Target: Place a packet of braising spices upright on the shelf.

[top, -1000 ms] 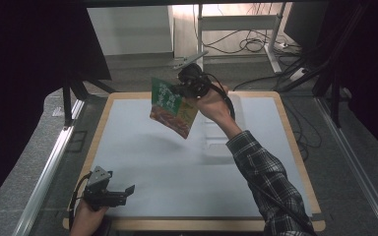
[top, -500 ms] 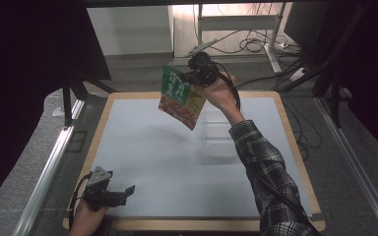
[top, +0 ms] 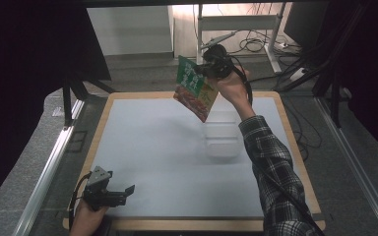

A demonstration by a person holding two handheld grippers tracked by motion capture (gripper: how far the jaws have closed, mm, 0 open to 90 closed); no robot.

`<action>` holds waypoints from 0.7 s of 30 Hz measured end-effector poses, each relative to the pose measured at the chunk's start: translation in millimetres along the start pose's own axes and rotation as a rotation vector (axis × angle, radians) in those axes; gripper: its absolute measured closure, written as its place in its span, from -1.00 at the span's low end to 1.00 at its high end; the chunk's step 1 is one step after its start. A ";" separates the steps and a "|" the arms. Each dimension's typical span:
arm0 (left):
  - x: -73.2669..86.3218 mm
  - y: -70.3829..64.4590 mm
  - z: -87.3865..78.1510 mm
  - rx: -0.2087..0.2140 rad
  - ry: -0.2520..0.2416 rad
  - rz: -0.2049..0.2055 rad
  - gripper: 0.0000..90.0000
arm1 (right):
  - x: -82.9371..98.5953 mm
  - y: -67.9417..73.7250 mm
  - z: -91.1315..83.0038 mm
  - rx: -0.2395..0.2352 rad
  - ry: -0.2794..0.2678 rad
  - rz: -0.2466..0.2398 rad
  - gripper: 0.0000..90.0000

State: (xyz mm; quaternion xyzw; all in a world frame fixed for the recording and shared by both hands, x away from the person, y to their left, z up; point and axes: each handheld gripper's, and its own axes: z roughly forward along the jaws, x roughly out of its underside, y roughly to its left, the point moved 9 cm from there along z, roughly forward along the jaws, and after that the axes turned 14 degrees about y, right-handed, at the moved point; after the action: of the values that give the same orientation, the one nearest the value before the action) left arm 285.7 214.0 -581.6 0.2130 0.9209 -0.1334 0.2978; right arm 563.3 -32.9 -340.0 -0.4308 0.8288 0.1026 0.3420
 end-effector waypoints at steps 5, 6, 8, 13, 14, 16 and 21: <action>0.0 -0.1 0.0 0.000 0.001 0.001 -1.00 | 7.8 -10.0 -5.8 0.021 0.012 -0.001 0.99; 0.0 -0.1 0.0 0.000 0.001 0.001 -1.00 | 10.5 -12.2 -7.0 0.022 0.013 0.000 0.99; 0.1 -0.1 0.1 0.000 0.002 0.002 -1.00 | 14.8 -15.7 -8.7 0.026 0.017 0.006 0.99; 0.0 -0.1 0.1 0.000 0.002 0.002 -1.00 | 25.8 -24.2 -12.5 0.031 0.030 0.015 0.99; 0.0 0.0 0.3 0.000 0.001 0.000 -1.00 | 28.3 -25.8 -13.4 0.031 0.033 0.019 0.99; 0.0 -0.1 0.2 0.001 0.002 0.000 -1.00 | 33.5 -28.6 -15.7 0.033 0.039 0.023 0.99; 0.0 -0.1 0.4 -0.001 0.003 0.000 -1.00 | 47.8 -35.2 -22.2 0.029 0.050 0.041 0.99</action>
State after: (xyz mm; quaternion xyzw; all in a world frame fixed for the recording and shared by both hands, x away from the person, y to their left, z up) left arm 285.8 213.8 -581.9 0.2132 0.9215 -0.1325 0.2964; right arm 561.5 -95.5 -350.4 -0.4109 0.8473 0.0867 0.3252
